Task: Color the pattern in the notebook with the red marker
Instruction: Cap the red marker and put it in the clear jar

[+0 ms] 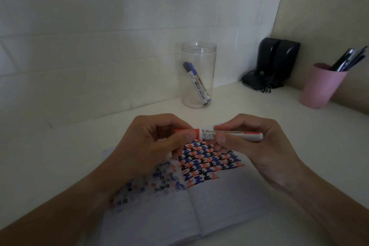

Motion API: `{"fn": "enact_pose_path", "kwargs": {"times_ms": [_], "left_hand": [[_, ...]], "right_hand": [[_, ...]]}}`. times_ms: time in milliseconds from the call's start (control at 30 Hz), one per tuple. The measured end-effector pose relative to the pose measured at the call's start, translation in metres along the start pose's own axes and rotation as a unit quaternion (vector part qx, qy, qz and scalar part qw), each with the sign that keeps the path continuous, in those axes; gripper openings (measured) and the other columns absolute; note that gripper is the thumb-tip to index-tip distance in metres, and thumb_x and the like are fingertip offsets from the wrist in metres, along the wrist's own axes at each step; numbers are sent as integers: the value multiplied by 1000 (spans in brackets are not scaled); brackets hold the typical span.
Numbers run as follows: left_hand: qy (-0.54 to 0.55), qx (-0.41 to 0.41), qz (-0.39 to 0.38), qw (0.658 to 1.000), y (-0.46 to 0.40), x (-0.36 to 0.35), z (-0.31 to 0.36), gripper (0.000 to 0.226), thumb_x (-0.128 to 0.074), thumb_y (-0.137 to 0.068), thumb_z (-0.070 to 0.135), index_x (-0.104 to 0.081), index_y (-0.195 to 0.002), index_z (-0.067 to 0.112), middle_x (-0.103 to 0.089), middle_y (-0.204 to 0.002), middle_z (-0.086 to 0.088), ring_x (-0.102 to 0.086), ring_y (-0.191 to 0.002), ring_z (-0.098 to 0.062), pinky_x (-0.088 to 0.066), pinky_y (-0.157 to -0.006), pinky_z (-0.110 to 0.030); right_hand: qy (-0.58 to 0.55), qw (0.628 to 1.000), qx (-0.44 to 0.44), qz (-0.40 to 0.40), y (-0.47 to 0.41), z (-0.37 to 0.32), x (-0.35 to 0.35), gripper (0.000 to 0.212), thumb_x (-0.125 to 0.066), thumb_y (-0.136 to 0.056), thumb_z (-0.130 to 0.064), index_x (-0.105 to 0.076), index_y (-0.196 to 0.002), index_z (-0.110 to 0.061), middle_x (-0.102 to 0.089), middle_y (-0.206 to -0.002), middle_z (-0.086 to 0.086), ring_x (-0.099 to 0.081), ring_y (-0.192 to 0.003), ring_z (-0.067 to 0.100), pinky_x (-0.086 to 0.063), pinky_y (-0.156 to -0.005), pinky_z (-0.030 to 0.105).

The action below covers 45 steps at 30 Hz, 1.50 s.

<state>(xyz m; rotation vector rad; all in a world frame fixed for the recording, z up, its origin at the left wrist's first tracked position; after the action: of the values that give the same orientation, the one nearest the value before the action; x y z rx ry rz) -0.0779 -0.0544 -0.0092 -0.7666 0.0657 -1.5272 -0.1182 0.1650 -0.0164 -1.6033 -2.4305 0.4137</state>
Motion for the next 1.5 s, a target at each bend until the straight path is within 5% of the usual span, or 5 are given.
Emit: {"fn": "enact_pose_path", "kwargs": {"times_ms": [233, 433, 700, 1133, 1500], "left_hand": [[-48, -38, 69, 996, -2, 3, -8, 39, -74, -83, 28, -67, -120, 21, -79, -89, 5, -76, -87, -15, -56, -86, -21], [-325, -70, -3, 943, -7, 11, -28, 36, -51, -95, 52, -62, -124, 33, -68, -101, 18, -62, -89, -3, -49, -79, -20], [-369, -77, -28, 926, -6, 25, -39, 36, -44, -96, 54, -67, -114, 33, -69, -102, 15, -60, -91, -3, -45, -76, -23], [-405, -78, 62, 909, -8, 30, -43, 32, -48, -99, 47, -70, -113, 29, -70, -94, 12, -65, -91, -14, -49, -82, -34], [-414, -78, 50, 906, -8, 28, -45, 32, -46, -99, 47, -69, -113, 29, -70, -93, 12, -64, -90, -13, -50, -82, -35]], "right_hand": [[39, 994, -70, -70, 3, -1, -8, 29, -79, -75, -13, -69, -102, -8, -83, -81, 9, -80, -78, 22, -62, -67, 31], [49, 989, -132, -53, -3, 14, 2, 55, -71, -88, 0, -59, -134, -27, -75, -86, 23, -75, -78, 18, -58, -65, 25], [73, 978, -192, -30, -15, 8, -2, 62, -67, -89, 2, -54, -141, -28, -77, -100, 26, -75, -88, 35, -62, -74, 34], [265, 897, 223, 275, -163, -110, -3, 48, -65, -89, -4, -43, -129, -19, -74, -81, 6, -71, -65, 11, -59, -62, 22], [489, 841, 87, 216, -205, -61, -17, 15, -65, -90, -8, -74, -101, -11, -79, -98, 5, -71, -86, 17, -53, -78, 26]]}}
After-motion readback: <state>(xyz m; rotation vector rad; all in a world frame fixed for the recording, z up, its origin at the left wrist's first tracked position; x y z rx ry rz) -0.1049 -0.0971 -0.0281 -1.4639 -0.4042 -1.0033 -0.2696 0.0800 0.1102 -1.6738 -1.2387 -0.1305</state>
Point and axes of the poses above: each hand's wrist, its own y-axis away from the middle knuckle, its own x-axis out of the back of the hand, z = x × y, the point moved 2 cm from there along -y, towards the middle knuckle
